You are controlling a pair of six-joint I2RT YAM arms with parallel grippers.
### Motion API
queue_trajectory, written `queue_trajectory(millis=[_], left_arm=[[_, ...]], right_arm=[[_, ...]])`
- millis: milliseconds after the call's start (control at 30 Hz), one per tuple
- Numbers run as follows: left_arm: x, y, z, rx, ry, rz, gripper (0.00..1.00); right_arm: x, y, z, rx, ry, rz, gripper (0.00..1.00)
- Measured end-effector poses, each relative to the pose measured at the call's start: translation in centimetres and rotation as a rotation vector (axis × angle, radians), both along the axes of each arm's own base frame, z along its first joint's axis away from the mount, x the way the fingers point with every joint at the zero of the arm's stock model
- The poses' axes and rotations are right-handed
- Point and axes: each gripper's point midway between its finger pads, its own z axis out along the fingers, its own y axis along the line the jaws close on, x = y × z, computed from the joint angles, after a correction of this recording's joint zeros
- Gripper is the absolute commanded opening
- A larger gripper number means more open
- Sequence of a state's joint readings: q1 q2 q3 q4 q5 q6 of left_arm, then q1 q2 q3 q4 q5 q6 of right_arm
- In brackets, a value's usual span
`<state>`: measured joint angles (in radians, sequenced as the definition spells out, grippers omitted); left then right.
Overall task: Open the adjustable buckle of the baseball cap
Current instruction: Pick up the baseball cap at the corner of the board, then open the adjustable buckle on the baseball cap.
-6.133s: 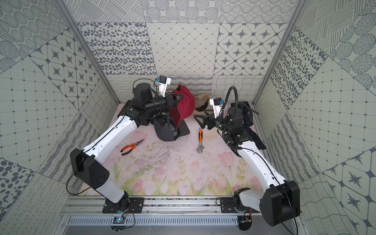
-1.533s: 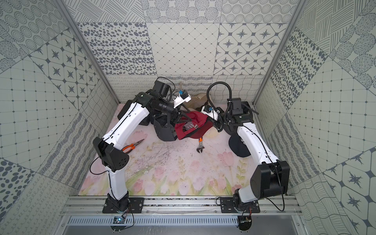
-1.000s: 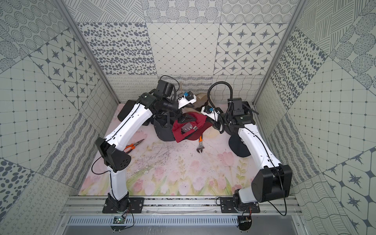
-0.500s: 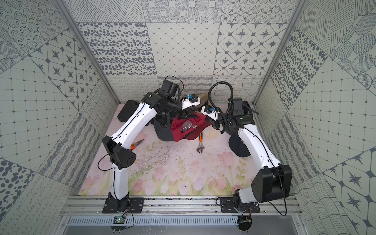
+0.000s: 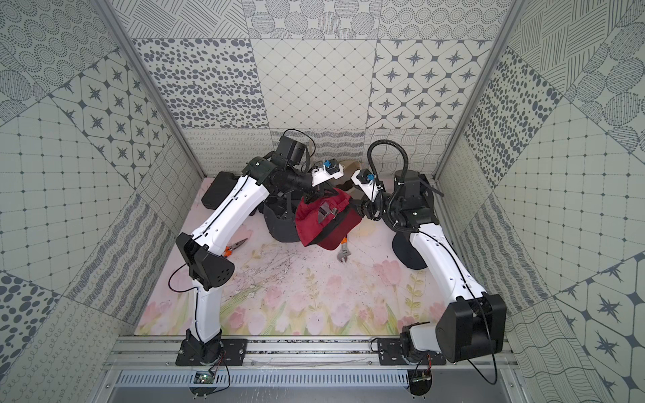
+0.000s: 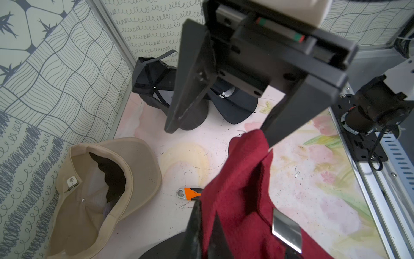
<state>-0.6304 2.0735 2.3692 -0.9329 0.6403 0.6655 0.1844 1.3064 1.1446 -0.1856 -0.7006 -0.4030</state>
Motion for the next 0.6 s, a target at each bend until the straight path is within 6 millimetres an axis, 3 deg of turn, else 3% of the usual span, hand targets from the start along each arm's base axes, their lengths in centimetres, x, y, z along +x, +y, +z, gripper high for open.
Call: queue_trajectory(millis=[167, 300, 600], left_arm=[[1.7, 0.2, 0.0, 0.0, 0.022, 0.118, 0.0], [2.7, 0.3, -0.4, -0.003, 0.045, 0.195, 0.0], [2.9, 0.4, -0.5, -0.018, 0.047, 0.28, 0.0]], right_arm=[[-1.5, -1.9, -1.1, 0.108, 0.068, -0.16, 0.7], [-2.0, -3.2, -0.3, 0.229, 0.12, -0.269, 0.69], [-1.3, -3.4, 0.6, 0.566, 0.333, -0.367, 0.58]])
